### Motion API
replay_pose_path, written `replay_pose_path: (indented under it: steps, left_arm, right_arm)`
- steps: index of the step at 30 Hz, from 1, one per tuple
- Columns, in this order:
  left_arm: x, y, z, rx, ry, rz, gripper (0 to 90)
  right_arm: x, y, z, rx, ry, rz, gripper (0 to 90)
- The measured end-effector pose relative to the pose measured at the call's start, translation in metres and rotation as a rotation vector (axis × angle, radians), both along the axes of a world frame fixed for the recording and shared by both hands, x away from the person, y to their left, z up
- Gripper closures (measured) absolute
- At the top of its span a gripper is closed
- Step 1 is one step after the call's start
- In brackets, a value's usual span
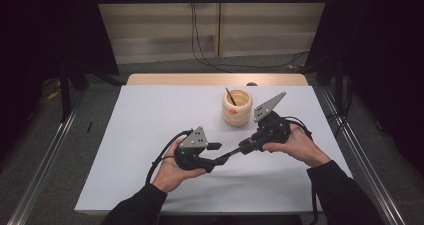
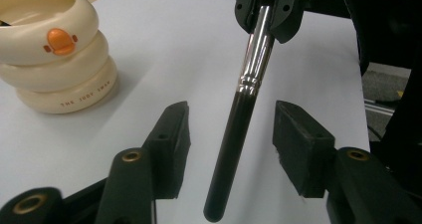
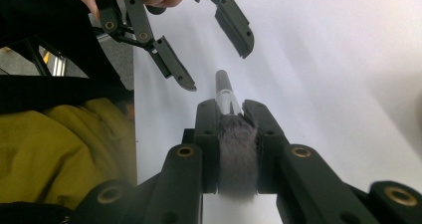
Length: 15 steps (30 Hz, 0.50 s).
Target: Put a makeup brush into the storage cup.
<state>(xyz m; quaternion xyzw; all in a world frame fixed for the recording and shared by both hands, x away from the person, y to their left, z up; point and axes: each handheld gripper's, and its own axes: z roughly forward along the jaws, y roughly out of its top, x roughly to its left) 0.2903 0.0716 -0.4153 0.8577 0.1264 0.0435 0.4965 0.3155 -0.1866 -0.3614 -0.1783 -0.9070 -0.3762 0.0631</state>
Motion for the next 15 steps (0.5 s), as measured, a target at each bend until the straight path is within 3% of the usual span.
replay_pose_path:
  steps: [5, 15]
  left_arm:
    - [-0.001, -0.003, -0.005, 0.048, -0.003, -0.014, 58.8]
    - [0.001, -0.01, -0.013, 0.093, -0.021, -0.039, 70.6]
  right_arm:
    - [0.0, -0.001, -0.005, -0.014, 0.004, -0.013, 77.5]
    - [0.0, 0.001, -0.005, 0.001, 0.021, 0.005, 77.5]
